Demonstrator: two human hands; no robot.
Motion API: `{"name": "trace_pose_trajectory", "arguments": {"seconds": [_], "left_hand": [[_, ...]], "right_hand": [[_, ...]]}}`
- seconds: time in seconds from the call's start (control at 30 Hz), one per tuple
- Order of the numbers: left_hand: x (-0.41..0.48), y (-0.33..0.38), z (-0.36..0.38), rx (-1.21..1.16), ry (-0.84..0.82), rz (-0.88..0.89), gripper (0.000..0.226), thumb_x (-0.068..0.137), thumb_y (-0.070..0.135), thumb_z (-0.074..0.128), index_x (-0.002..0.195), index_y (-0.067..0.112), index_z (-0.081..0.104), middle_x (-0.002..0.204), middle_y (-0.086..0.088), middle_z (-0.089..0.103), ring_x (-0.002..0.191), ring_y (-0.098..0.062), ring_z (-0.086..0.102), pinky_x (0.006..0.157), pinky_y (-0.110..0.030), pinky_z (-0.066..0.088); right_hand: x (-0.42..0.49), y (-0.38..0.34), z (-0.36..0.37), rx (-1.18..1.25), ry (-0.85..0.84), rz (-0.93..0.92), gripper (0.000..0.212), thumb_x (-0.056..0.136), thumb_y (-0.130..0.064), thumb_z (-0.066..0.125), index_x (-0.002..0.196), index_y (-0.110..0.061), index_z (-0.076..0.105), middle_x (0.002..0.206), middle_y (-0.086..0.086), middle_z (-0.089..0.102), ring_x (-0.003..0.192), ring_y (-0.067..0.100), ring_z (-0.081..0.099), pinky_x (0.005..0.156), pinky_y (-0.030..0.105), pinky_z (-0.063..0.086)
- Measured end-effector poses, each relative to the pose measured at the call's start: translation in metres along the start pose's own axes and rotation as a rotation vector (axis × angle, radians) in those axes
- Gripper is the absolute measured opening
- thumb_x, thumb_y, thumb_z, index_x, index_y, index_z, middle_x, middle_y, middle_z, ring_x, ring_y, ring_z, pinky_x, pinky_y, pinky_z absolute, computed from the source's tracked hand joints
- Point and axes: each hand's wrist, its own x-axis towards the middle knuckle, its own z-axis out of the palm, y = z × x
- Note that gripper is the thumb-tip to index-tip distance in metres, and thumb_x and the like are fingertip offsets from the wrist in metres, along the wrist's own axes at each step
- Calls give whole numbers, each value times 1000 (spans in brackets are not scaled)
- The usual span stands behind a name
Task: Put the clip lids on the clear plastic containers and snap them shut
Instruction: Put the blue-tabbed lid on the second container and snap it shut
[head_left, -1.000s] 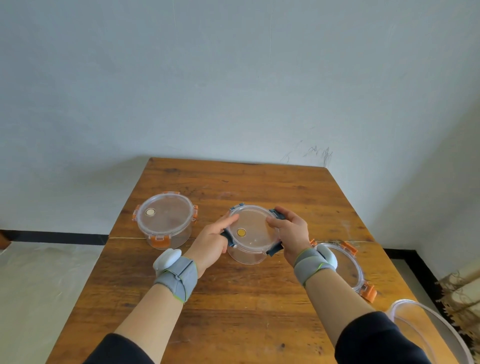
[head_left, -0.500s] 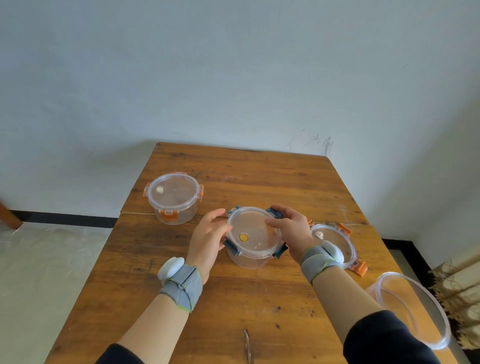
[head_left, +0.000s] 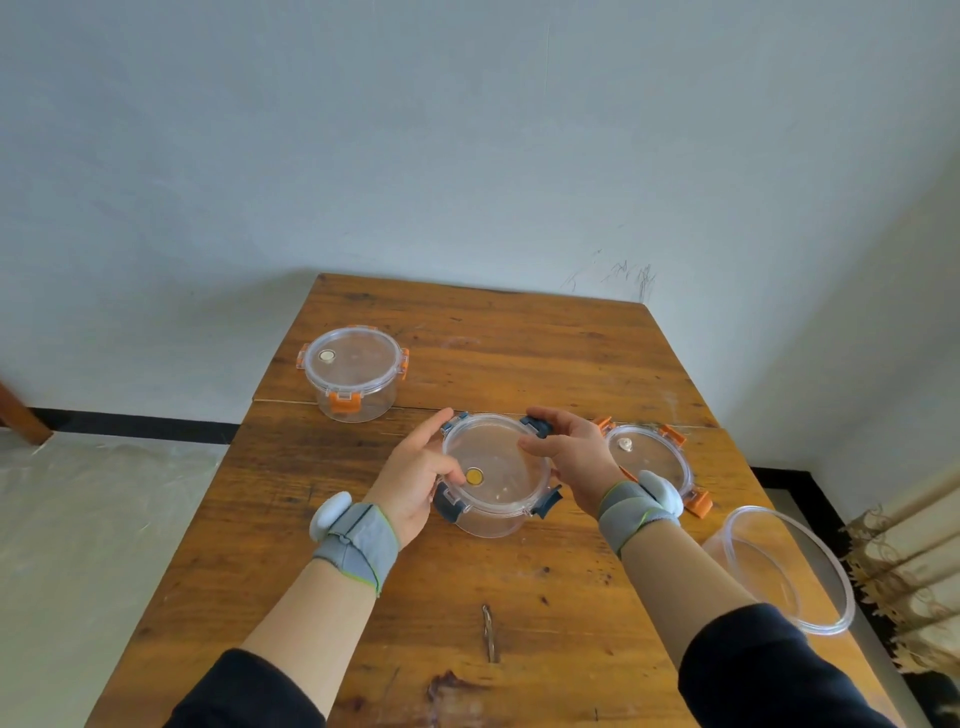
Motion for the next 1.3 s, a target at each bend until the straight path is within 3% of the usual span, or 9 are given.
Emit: {"name": "trace_pose_trajectory", "arguments": {"seconds": [0.07, 0.13, 0.3, 0.57, 0.77, 0.87, 1.0, 1.17, 1.3], "left_hand": [[0, -2, -1, -53, -9, -2, 83, 66, -23, 48, 133, 26, 51, 121, -9, 63, 109, -25, 55, 90, -32, 47], [1, -6, -4, -102, -14, -26, 78, 68, -21, 50, 132, 25, 53, 120, -10, 63, 107, -27, 55, 96, -37, 45], [8, -8, -10, -185, 105, -203, 14, 81, 26, 72, 91, 19, 67, 89, -4, 55, 72, -13, 44, 68, -27, 37], [17, -11, -11, 157, 119, -150, 31, 90, 43, 56, 99, 14, 63, 80, -8, 55, 75, -21, 47, 69, -32, 42], [16, -11, -11, 425, 156, 28, 43, 93, 53, 43, 81, 13, 54, 73, -13, 56, 70, -28, 54, 67, -37, 45], [12, -14, -13, 491, 158, 83, 44, 92, 53, 45, 86, 11, 57, 69, -10, 56, 63, -27, 53, 61, -34, 44], [10, -14, -16, 587, 186, 86, 49, 90, 56, 48, 94, 8, 56, 69, -5, 57, 56, -19, 53, 50, -27, 46], [11, -17, -23, 828, 286, 131, 56, 82, 69, 45, 90, 14, 51, 83, -5, 60, 80, -30, 62, 77, -48, 56], [6, -17, -20, 928, 372, 241, 52, 84, 62, 50, 102, 13, 53, 104, -9, 59, 90, -27, 59, 76, -37, 50]], "right_hand": [[0, 0, 2, -22, -5, -13, 44, 78, 3, 73, 114, -20, 65, 116, 10, 67, 106, 32, 65, 93, 45, 55], [-1, 0, 3, -43, -12, -25, 42, 78, 3, 73, 111, -22, 65, 118, 11, 67, 107, 32, 65, 94, 47, 55], [-5, -4, 7, -126, -50, -60, 44, 80, 1, 71, 121, -17, 66, 117, 7, 65, 97, 25, 64, 83, 36, 55], [-11, -8, 11, -198, -100, -76, 43, 81, 2, 69, 119, -18, 67, 112, 0, 65, 94, 21, 63, 85, 36, 56], [-13, -6, 11, -255, -91, -121, 40, 81, -4, 71, 117, -20, 68, 114, 2, 65, 94, 19, 63, 85, 35, 55], [-13, -1, 9, -312, -73, -111, 34, 80, -18, 75, 114, -22, 69, 110, 6, 68, 93, 22, 67, 83, 36, 58], [-18, 7, 0, -493, -46, -92, 41, 75, -56, 72, 99, -22, 74, 92, -3, 75, 82, 16, 70, 71, 32, 60], [-27, 3, -3, -664, 32, -182, 51, 73, -65, 69, 92, -18, 73, 86, -5, 73, 82, 14, 68, 74, 31, 57], [-40, -7, -7, -834, 133, -276, 47, 80, -53, 69, 103, -12, 68, 93, -1, 67, 88, 17, 63, 75, 30, 51]]}}
